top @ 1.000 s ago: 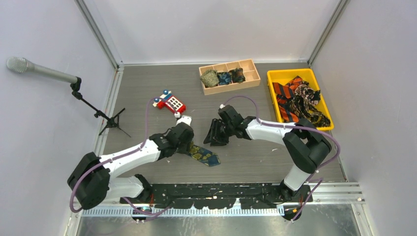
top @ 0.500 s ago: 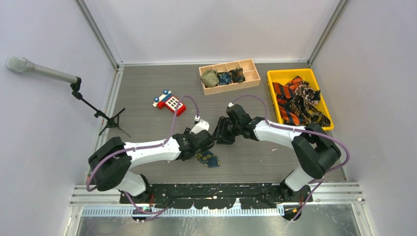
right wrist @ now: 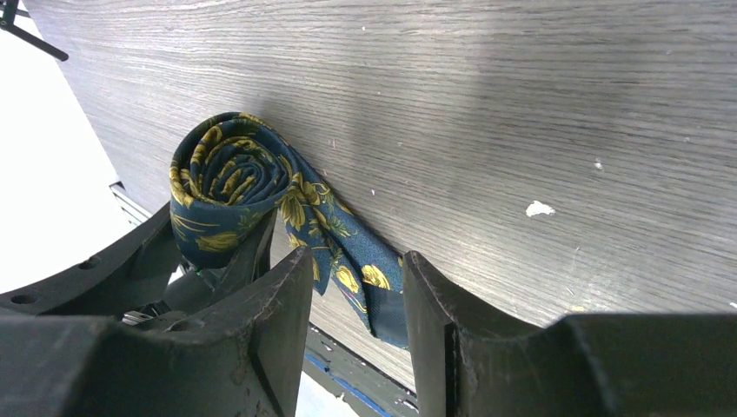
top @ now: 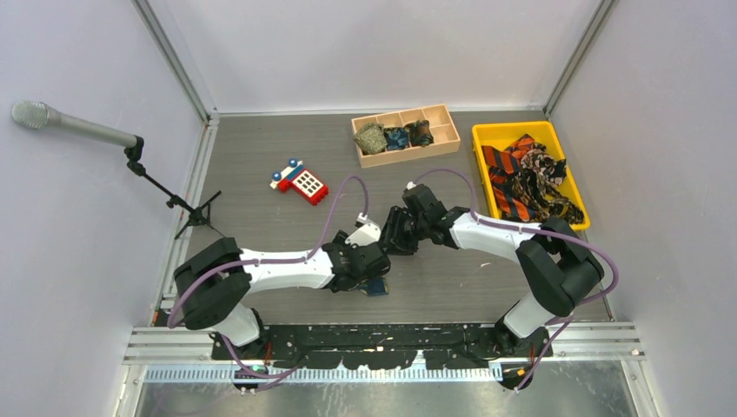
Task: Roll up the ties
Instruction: Roll the tie at the center of the board.
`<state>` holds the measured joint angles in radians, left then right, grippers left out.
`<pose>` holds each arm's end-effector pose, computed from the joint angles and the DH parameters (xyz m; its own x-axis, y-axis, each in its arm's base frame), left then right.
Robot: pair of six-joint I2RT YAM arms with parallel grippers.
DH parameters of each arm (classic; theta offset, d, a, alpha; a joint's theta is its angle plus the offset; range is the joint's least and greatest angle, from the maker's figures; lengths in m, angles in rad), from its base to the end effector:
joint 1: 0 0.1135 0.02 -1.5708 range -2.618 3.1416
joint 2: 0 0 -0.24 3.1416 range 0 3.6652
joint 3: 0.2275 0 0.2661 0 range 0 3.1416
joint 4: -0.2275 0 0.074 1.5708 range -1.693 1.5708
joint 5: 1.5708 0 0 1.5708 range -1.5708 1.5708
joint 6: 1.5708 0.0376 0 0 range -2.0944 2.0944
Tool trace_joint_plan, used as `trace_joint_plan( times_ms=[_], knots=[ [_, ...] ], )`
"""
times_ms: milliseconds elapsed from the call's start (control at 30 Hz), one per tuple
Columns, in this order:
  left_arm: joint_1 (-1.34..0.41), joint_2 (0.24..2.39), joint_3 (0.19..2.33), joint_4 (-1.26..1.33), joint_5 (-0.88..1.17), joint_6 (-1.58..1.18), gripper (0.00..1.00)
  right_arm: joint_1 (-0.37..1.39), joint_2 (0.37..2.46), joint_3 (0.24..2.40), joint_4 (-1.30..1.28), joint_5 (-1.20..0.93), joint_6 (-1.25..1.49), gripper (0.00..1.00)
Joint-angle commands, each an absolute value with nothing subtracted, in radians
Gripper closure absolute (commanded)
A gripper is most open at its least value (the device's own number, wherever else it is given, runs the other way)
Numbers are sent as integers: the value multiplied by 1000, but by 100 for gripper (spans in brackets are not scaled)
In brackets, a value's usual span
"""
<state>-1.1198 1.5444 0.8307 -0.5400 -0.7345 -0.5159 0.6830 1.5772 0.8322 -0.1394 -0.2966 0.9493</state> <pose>0.1450 -0.2417 0.1323 -0.6448 0.4915 -0.5854 0.2975 0.8668 0.4001 0.2432 0.2120 0.1368 -0.9569 0.2238 -0.1852 0.0527 0.7608 0.6469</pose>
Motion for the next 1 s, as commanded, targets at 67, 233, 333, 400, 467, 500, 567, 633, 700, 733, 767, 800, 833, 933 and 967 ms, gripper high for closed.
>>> trace_joint_plan(
  times_ms=[67, 233, 333, 400, 467, 500, 567, 633, 700, 733, 767, 800, 833, 933, 967],
  knots=[
    [-1165, 1606, 845, -569, -693, -548, 54, 677, 1530, 828, -114, -287, 956, 52],
    [-1197, 1616, 848, -568, -673, -541, 47, 674, 1531, 831, -110, -291, 957, 52],
    [-1210, 1618, 850, -566, -664, -536, 44, 674, 1537, 844, -108, -298, 957, 52],
    [-1217, 1617, 851, -569, -661, -534, 42, 675, 1548, 857, -108, -302, 954, 52],
    [-1221, 1613, 851, -572, -661, -538, 41, 675, 1561, 873, -109, -305, 949, 51],
    [-1223, 1611, 851, -571, -659, -539, 40, 676, 1570, 883, -109, -307, 949, 51],
    [-1224, 1607, 853, -573, -661, -541, 39, 676, 1593, 911, -113, -316, 943, 50],
    [-1224, 1603, 858, -579, -661, -539, 38, 674, 1615, 938, -119, -322, 940, 50],
    [-1225, 1598, 863, -584, -664, -535, 38, 675, 1629, 961, -119, -330, 938, 49],
    [-1225, 1594, 864, -586, -665, -533, 38, 676, 1635, 971, -120, -331, 938, 49],
    [-1226, 1590, 865, -587, -666, -530, 37, 674, 1642, 985, -120, -331, 938, 49],
    [-1226, 1584, 866, -588, -666, -525, 37, 676, 1649, 997, -122, -333, 937, 48],
    [-1226, 1580, 868, -588, -666, -524, 37, 675, 1657, 1011, -126, -336, 935, 49],
    [-1226, 1574, 872, -588, -665, -514, 37, 676, 1681, 1054, -140, -343, 931, 48],
    [-1226, 1574, 874, -589, -666, -512, 37, 676, 1687, 1064, -140, -346, 930, 48]
  ],
)
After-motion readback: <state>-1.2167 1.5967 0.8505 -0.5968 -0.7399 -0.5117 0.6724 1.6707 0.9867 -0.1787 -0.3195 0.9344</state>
